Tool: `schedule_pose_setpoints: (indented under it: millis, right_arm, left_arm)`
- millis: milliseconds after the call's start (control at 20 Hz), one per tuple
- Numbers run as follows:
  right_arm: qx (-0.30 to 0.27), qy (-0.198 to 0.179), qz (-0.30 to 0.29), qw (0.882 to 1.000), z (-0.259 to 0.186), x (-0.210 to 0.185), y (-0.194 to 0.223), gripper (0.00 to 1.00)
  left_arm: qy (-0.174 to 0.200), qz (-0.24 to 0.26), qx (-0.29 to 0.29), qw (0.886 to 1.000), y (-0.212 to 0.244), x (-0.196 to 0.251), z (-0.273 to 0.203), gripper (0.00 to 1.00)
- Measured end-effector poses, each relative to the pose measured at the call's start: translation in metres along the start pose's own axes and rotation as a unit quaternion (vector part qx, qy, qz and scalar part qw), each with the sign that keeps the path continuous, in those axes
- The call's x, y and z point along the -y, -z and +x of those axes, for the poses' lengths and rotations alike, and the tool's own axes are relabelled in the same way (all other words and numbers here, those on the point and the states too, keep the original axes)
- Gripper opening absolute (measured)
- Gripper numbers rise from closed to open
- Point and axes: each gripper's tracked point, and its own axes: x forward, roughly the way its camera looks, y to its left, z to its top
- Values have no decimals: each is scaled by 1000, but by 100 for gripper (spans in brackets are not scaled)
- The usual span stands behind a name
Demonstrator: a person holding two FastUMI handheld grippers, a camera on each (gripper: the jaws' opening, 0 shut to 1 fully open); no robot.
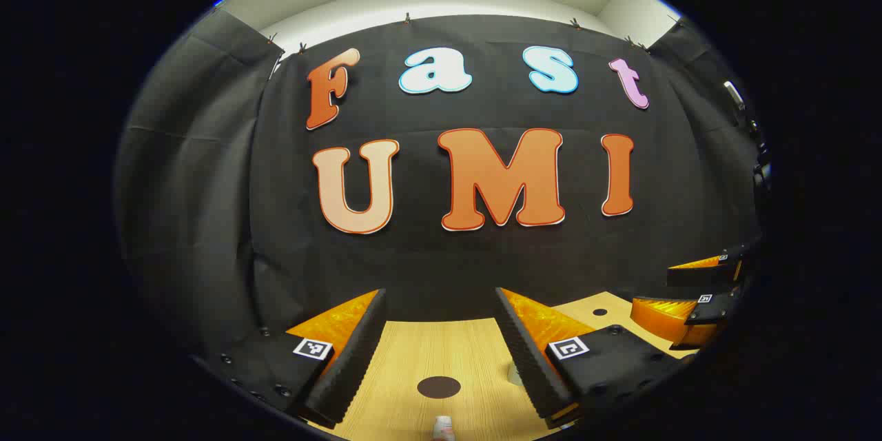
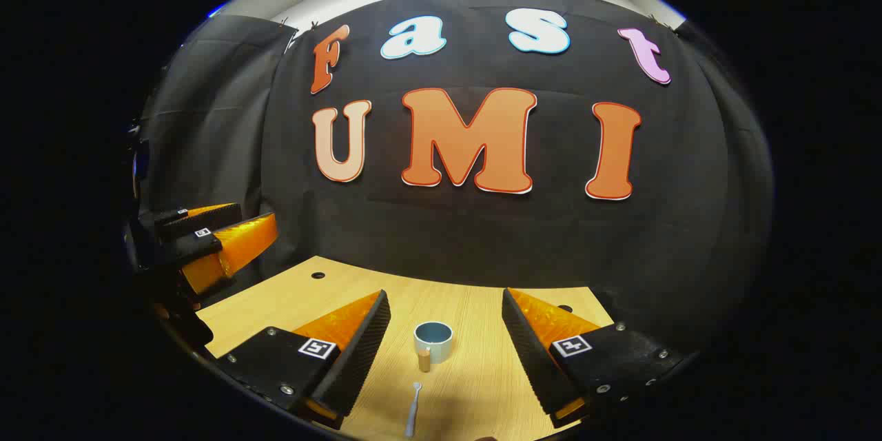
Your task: Put the toothbrush and toothpaste on the desktop into the cup, then pick up the cup and place it on the coaster on the desktop.
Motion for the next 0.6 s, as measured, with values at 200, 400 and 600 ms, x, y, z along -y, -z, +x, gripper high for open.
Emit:
schedule_pose_setpoints:
  millis: [200, 400, 600]
  right_arm:
    - [-4, -7, -5, 1000, -1, -5, 1, 98]
    - [-9, -16, -5, 1000, 2, -9, 4, 98]
    - [-18, -20, -12, 1000, 8, -11, 7, 98]
  left_arm:
    - [-3, 3, 0, 1000, 1, 0, -2, 98]
    - [-12, 6, 0, 1000, 0, -2, -4, 98]
    - [-19, 0, -8, 1000, 5, -8, -8, 98]
